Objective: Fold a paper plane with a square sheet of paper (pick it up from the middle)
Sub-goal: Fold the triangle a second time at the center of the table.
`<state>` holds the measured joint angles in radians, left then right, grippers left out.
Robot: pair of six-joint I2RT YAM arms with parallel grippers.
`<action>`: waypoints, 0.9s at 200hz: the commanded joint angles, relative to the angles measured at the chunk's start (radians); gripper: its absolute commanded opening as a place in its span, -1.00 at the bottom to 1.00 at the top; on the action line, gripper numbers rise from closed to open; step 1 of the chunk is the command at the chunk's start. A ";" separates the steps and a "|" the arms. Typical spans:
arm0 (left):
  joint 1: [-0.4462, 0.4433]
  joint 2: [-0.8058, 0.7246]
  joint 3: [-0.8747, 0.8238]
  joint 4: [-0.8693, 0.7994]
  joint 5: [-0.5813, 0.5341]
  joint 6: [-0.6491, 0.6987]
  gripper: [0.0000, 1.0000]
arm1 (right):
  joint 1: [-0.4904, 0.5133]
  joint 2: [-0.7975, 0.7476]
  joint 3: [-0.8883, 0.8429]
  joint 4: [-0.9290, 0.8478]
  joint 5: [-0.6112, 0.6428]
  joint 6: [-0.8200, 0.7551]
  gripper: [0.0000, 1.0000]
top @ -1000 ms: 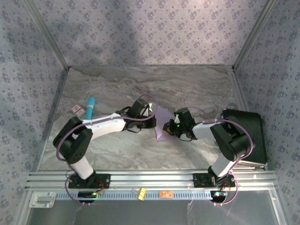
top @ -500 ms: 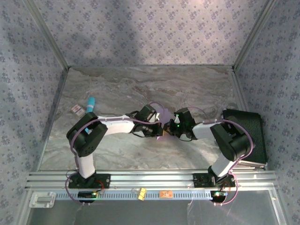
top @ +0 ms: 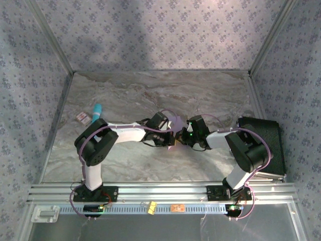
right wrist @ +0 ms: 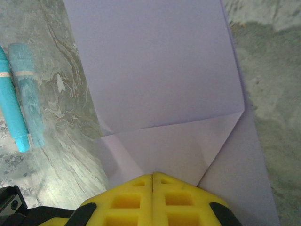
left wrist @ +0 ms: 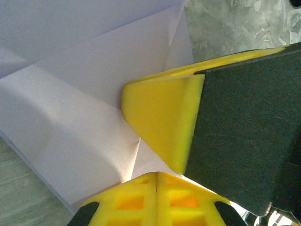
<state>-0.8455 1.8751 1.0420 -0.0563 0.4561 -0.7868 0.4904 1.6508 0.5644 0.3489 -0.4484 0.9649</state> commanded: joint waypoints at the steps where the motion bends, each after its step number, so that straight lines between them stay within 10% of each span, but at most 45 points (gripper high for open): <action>1: -0.001 0.007 -0.017 -0.009 -0.017 0.014 -0.97 | -0.005 0.013 -0.033 -0.086 0.040 -0.013 -1.00; 180: -0.005 -0.092 -0.167 -0.009 -0.052 0.030 -0.96 | -0.034 0.012 -0.051 -0.090 0.036 -0.028 -1.00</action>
<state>-0.8455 1.8202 0.9188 -0.0071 0.4187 -0.7757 0.4732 1.6489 0.5522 0.3592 -0.4683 0.9607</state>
